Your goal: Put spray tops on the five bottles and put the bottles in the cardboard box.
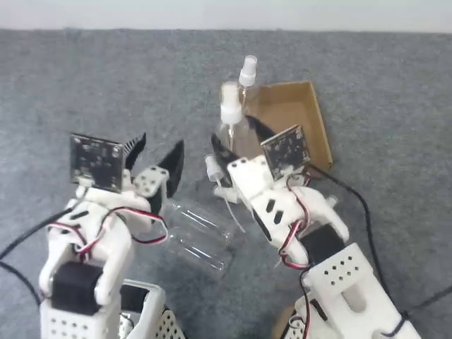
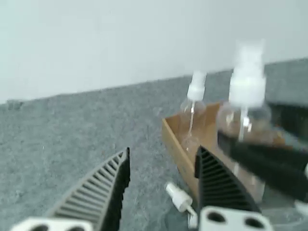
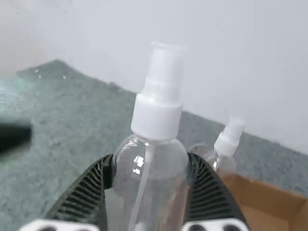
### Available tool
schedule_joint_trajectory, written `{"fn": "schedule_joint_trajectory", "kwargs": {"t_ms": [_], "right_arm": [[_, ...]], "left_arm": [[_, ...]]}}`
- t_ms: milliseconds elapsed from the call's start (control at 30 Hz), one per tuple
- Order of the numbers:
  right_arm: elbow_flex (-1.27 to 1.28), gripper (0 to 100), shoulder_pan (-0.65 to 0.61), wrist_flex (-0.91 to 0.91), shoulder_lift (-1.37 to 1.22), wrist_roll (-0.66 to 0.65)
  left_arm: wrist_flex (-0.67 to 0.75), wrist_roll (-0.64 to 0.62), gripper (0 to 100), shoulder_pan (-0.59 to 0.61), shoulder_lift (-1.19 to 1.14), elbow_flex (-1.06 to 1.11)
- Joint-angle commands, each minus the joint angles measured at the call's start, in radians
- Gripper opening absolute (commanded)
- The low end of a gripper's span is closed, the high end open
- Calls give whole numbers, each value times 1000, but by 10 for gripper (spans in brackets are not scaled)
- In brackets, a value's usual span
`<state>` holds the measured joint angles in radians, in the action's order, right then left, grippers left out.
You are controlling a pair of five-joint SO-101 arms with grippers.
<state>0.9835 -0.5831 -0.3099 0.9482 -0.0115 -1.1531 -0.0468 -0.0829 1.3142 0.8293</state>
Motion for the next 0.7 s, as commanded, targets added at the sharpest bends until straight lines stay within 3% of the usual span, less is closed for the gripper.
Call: {"fn": "schedule_joint_trajectory", "kwargs": {"t_ms": [0, 267, 433, 667], "right_arm": [[-203, 6, 7, -7, -145, -5], [-563, 6, -16, -154, -478, 63], [-641, 6, -82, -311, -478, 69], [-583, 6, -127, -446, -321, 68]], "left_arm": [[-3, 26, 242, -3, 51, 61], [58, 54, 242, -161, 75, 228], [173, 55, 241, -114, 69, 312], [187, 54, 240, -71, 69, 318]]}}
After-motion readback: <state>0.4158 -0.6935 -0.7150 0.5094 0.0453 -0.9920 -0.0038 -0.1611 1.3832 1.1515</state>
